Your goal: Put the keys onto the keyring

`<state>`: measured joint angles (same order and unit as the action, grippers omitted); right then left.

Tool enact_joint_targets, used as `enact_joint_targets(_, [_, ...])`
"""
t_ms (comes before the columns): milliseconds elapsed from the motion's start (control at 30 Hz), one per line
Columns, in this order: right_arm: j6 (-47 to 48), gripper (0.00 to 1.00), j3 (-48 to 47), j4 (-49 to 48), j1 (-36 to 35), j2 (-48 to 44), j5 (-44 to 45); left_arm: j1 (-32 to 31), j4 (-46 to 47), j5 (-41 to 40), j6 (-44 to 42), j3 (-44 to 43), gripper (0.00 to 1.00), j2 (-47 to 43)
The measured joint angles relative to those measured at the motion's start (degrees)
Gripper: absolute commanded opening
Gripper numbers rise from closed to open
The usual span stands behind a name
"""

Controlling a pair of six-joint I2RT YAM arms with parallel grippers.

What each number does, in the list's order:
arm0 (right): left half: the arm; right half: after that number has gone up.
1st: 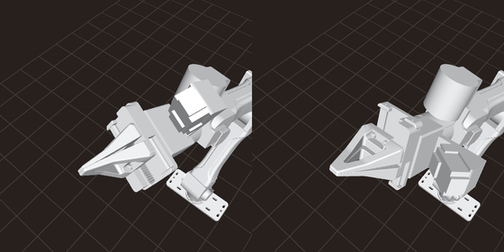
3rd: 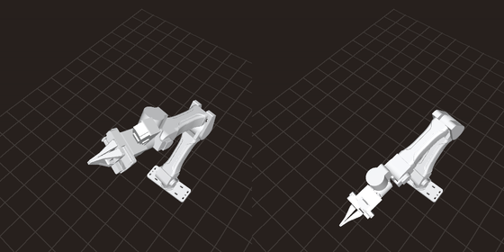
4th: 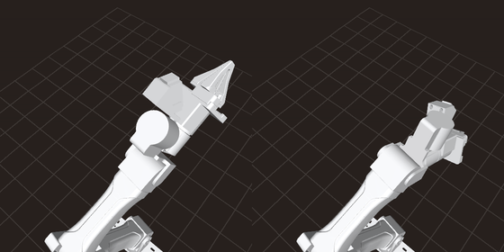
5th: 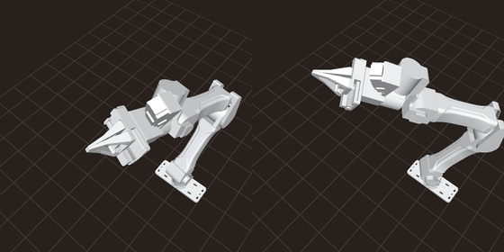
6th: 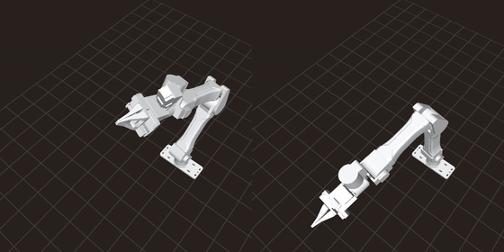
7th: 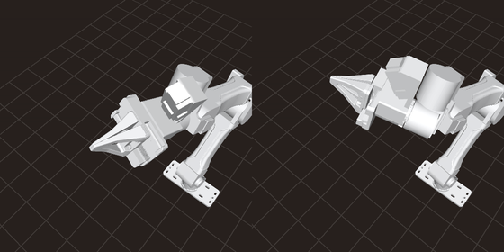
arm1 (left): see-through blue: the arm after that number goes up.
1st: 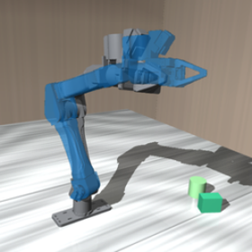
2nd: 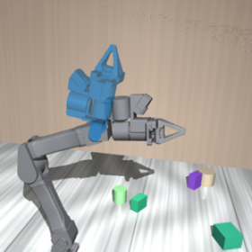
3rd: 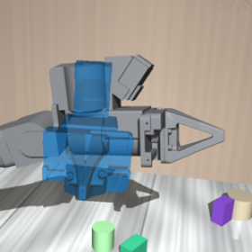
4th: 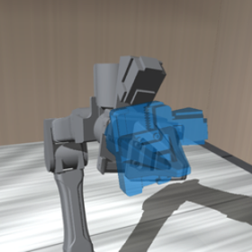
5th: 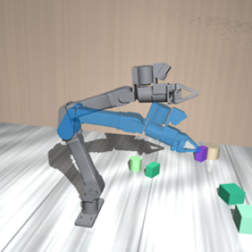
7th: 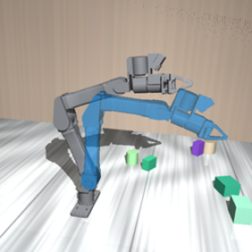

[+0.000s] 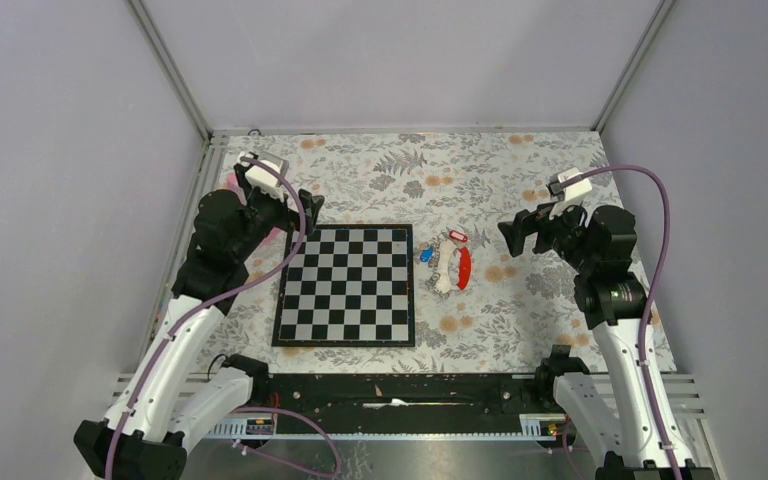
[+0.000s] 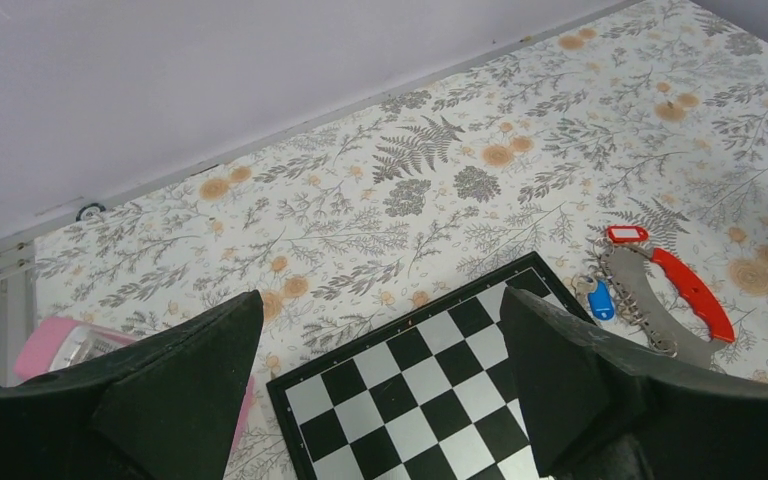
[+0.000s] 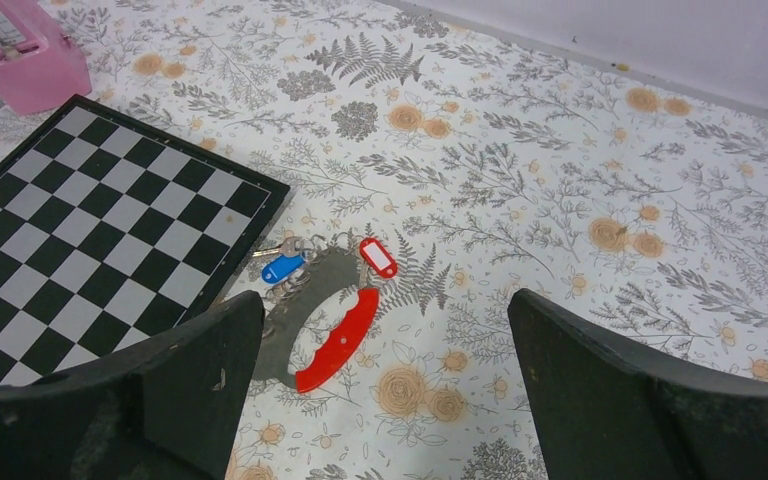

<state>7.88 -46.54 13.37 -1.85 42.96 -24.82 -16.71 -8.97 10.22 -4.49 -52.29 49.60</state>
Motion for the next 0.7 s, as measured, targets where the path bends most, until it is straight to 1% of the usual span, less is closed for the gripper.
enact_joint_targets(167, [1.0,1.0,0.6,0.2,0.0,-1.6,0.4,0.3,-0.7,-1.7,1.1,1.6,0.99,-0.7])
enact_joint_targets(300, [1.7,1.0,0.7,0.7,0.0,-1.5,1.4,2.3,-2.2,-1.7,2.6,1.6,0.99,-0.8])
enact_joint_targets(433, [2.4,1.0,0.7,1.4,0.0,-0.9,1.8,3.1,-5.2,-1.5,3.3,0.0,0.99,-0.8])
enact_joint_targets(700, [3.3,0.99,0.7,1.6,0.0,-0.8,1.6,3.8,-5.4,0.2,4.0,-1.2,0.99,-0.7])
